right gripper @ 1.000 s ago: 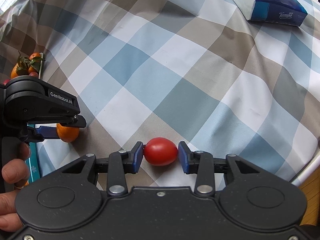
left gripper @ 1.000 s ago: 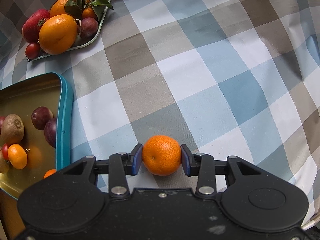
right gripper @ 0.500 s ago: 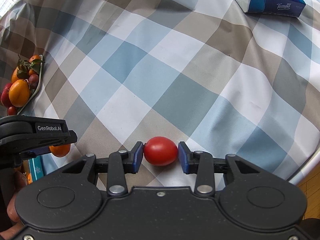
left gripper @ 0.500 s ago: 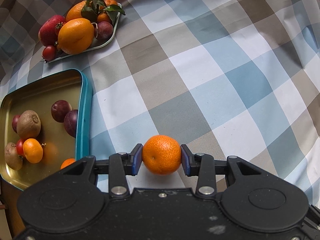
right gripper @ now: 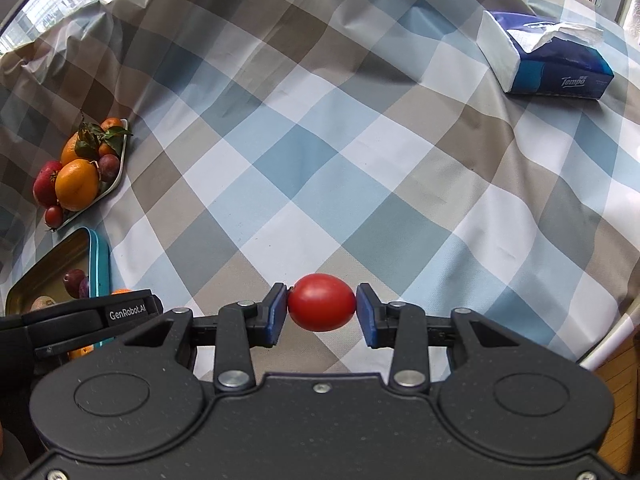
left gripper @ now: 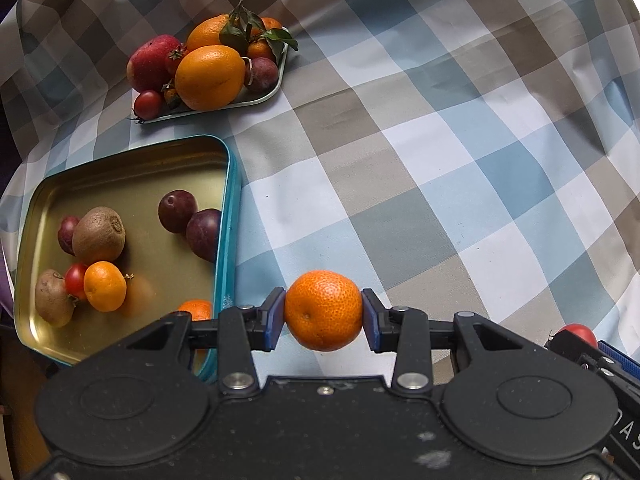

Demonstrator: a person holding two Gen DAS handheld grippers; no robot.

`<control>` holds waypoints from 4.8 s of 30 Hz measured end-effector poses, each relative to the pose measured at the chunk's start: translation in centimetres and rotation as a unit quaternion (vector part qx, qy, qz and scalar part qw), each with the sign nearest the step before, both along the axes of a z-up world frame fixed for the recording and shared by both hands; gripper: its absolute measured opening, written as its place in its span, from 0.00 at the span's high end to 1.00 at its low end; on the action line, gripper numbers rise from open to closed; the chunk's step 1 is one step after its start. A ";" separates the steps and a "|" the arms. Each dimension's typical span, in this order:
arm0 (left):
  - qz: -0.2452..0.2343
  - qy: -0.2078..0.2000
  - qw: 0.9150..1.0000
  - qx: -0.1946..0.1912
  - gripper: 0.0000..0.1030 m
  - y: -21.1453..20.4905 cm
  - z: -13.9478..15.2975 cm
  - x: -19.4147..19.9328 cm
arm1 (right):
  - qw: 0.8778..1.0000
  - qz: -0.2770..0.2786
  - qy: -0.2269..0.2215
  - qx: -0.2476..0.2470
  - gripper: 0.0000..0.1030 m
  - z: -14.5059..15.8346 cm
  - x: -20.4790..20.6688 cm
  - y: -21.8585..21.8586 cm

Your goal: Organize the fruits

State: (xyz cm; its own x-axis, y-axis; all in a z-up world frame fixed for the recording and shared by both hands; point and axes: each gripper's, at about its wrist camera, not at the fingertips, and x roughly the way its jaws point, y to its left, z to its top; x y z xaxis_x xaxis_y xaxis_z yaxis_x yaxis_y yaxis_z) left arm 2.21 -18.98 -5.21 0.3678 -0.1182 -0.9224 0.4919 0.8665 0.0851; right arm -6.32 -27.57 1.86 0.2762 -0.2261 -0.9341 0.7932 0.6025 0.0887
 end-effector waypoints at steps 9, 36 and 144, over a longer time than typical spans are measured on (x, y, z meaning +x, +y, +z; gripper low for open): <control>0.041 -0.005 0.999 -0.010 0.62 3.5 0.7 2.0 | 1.000 0.025 -0.003 -0.003 0.55 0.2 1.7 1.7; 0.204 -0.021 0.979 -0.004 0.62 17.7 4.1 13.6 | 0.990 0.128 -0.034 0.042 0.55 0.4 12.1 9.5; 0.125 -0.069 0.989 -0.035 0.41 23.4 3.5 5.0 | 0.974 0.222 0.001 -0.042 0.54 -0.6 11.6 18.3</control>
